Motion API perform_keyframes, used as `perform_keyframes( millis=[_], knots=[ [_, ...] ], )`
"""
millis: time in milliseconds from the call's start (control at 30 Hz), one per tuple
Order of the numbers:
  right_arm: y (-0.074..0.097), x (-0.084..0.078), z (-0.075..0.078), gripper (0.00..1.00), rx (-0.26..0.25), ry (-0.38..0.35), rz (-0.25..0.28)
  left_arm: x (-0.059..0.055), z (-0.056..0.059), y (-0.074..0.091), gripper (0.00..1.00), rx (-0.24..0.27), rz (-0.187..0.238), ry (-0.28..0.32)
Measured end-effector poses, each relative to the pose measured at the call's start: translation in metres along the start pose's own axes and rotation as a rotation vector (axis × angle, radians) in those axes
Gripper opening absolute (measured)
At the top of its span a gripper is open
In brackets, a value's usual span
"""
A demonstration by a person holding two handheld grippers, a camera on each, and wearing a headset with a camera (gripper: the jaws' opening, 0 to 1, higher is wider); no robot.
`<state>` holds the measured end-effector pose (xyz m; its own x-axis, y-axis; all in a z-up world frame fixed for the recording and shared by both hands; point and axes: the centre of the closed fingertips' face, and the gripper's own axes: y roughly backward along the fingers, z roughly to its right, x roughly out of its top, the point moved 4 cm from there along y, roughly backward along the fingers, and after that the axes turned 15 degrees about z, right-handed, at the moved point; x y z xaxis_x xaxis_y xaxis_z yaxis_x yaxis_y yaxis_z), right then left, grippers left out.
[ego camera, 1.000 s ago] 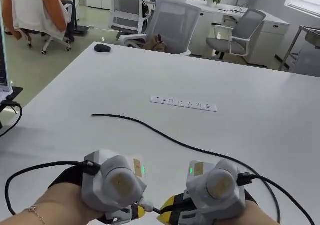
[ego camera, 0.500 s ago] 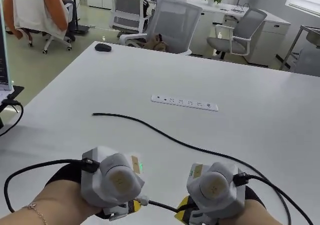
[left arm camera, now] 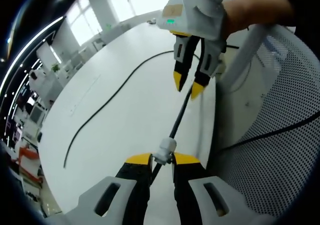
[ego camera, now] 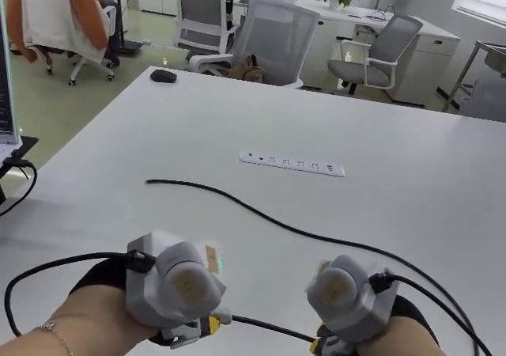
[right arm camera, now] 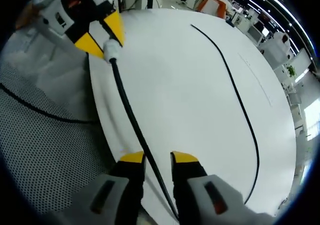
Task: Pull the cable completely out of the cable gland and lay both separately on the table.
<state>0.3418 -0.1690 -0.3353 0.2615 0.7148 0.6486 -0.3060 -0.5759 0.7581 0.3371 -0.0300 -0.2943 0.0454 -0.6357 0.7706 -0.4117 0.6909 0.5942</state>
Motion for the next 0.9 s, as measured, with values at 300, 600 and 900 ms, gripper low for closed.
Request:
perform_keyframes(
  millis=[300, 600, 900],
  knots=[
    [-0.007, 0.052, -0.043, 0.18, 0.201, 0.175, 0.252, 0.005, 0.011, -0.004, 0.17, -0.052, 0.022, -0.016],
    [-0.005, 0.057, -0.041, 0.03, 0.197, 0.152, 0.293, 0.008, 0.011, -0.005, 0.17, -0.058, 0.040, -0.007],
    [-0.007, 0.039, -0.022, 0.03, 0.102, 0.181, 0.175, 0.006, 0.001, -0.001, 0.17, -0.008, 0.037, 0.008]
  ],
)
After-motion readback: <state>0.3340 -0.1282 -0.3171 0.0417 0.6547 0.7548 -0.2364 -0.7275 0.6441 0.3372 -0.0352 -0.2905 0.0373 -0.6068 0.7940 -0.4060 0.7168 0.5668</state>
